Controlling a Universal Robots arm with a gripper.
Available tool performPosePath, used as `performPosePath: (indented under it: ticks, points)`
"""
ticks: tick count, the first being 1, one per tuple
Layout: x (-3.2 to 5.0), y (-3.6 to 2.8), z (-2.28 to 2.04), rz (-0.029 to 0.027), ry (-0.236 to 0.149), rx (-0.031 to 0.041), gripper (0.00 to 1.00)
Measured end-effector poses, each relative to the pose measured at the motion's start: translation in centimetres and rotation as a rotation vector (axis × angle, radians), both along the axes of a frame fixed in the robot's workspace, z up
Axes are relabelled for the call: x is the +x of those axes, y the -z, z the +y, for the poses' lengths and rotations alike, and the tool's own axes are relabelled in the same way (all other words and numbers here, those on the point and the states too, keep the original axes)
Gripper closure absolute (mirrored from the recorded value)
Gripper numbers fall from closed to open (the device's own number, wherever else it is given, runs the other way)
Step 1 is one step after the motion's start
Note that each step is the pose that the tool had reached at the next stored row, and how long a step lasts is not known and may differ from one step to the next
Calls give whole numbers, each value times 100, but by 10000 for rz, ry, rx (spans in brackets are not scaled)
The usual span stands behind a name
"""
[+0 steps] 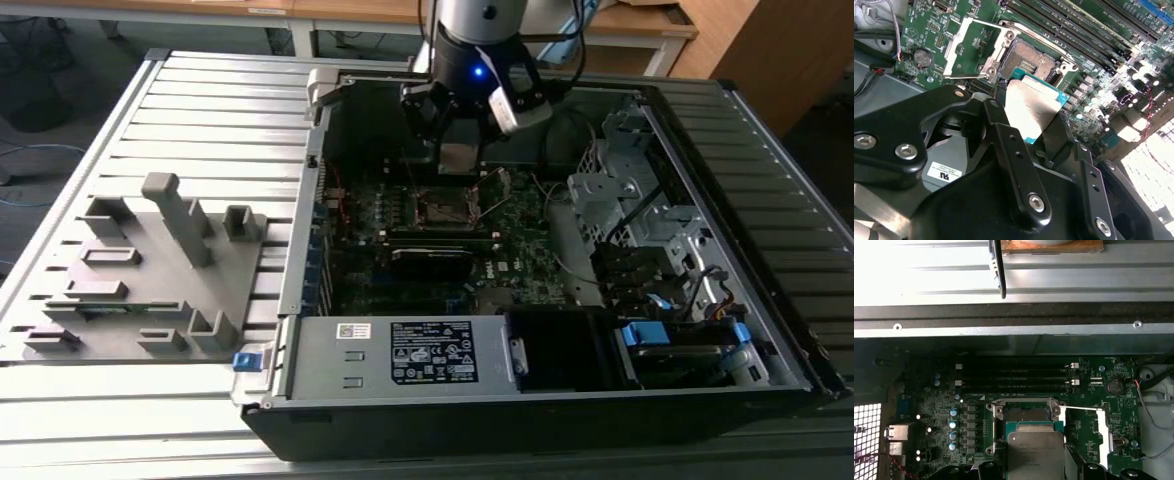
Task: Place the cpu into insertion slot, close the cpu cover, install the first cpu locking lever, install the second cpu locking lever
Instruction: 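Place the cpu into insertion slot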
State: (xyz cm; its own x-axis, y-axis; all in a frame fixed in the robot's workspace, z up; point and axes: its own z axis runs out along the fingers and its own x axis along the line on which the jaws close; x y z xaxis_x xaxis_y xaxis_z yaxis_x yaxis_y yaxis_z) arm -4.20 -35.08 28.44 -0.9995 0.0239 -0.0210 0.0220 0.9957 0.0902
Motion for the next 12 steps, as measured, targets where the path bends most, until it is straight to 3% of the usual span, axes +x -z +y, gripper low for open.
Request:
performPosePath:
  ticks: [8,12]
  points:
    - [0,6,0,0,0,0,46]
    - [-2,46,0,-11,1,1,46]
